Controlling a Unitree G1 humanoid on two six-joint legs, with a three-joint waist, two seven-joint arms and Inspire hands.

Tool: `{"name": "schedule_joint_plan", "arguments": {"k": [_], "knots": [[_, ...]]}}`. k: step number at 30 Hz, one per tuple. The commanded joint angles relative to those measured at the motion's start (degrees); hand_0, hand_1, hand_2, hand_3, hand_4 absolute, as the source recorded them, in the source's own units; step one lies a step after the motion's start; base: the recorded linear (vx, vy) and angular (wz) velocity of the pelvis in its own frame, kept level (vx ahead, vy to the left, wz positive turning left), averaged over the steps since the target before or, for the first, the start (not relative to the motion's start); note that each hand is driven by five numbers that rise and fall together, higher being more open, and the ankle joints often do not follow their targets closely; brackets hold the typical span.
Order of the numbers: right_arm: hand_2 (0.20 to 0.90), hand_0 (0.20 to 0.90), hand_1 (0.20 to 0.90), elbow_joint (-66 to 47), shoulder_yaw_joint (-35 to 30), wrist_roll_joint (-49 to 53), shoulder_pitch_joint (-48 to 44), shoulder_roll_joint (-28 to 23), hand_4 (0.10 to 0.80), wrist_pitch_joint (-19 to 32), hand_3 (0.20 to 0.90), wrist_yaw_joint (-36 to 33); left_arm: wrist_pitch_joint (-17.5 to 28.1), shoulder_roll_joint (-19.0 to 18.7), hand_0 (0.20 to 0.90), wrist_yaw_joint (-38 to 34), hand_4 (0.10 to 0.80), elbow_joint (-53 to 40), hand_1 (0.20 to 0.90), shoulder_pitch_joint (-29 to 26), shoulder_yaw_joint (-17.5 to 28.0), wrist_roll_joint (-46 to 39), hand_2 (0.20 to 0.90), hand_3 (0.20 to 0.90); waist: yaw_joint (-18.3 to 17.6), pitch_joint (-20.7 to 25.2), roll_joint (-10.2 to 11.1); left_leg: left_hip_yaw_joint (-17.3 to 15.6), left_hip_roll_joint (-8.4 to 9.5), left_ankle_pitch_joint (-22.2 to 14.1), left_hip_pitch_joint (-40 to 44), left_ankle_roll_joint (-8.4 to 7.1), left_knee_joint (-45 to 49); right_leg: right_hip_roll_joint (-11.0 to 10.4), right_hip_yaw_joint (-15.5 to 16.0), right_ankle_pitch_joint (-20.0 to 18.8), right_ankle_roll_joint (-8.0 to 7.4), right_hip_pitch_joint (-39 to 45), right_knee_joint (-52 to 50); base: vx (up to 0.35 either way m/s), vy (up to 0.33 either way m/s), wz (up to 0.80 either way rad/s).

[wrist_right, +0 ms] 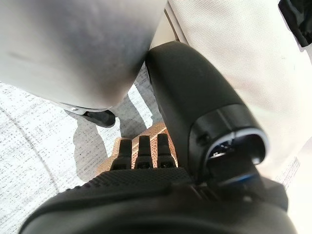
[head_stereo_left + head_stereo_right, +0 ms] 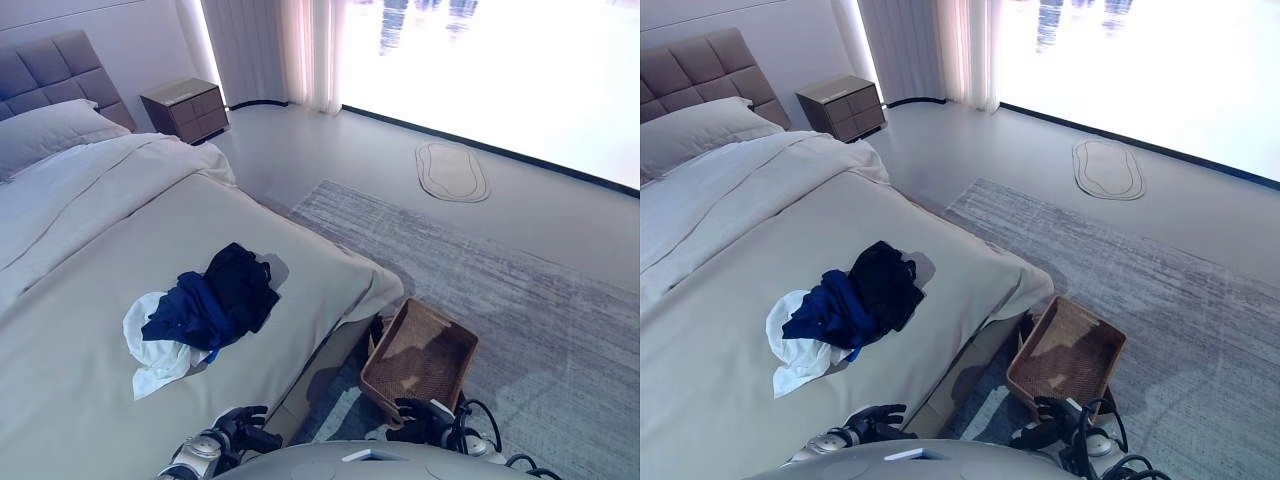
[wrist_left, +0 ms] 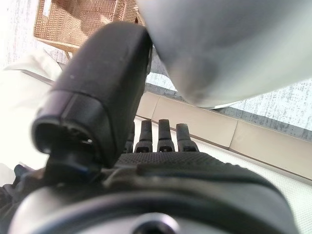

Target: Pick up the clothes from the bed and place them into the basket

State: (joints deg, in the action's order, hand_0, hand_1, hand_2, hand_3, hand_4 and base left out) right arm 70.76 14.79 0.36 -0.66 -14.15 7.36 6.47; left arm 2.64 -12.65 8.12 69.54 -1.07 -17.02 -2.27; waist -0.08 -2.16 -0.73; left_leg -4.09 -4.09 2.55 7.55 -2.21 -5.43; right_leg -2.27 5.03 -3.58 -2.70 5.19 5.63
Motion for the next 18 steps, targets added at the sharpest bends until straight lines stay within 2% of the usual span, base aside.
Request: {"name": "schedule_joint_plan", "arguments": {"k": [1,9,18], "knots": [[0.900,0.900,0.900,0.72,1.90,-1.24,-4.05,1.48,0.800,2.87,0.900,-0.12,0.96,0.77,0.900,1.59,0.800,3.95,0.900,-3.40,-0.46,0.88,0.900,0.900,-0.24,-2.74,2.41,0.57,3.96,-5.52,2.41,2.65,0.71,-0.35,0.53,3.19,-0.87,2.97,-1.56,0.000,0.000,0.00],[0.900,0.900,0.900,0.76,1.96,0.20,-4.21,1.33,0.800,2.51,0.900,-0.13,0.65,0.55,0.900,0.62,0.800,4.04,0.900,-3.70,-0.35,0.37,0.900,0.900,-0.20,-2.82,2.24,0.47,4.02,-5.54,2.12,2.73,1.11,-0.40,0.63,3.28,-0.77,2.73,-1.84,0.000,0.000,0.00],[0.900,0.900,0.900,1.69,-2.91,10.36,-3.43,1.70,0.800,1.57,0.900,-1.35,0.67,0.93,0.900,-0.18,0.800,4.34,0.900,-2.89,0.08,0.37,0.900,0.900,-0.14,-2.83,2.08,0.58,4.21,-5.55,2.37,2.80,1.10,-0.53,0.87,3.11,-0.86,2.93,-1.87,0.007,0.002,0.00]]}}
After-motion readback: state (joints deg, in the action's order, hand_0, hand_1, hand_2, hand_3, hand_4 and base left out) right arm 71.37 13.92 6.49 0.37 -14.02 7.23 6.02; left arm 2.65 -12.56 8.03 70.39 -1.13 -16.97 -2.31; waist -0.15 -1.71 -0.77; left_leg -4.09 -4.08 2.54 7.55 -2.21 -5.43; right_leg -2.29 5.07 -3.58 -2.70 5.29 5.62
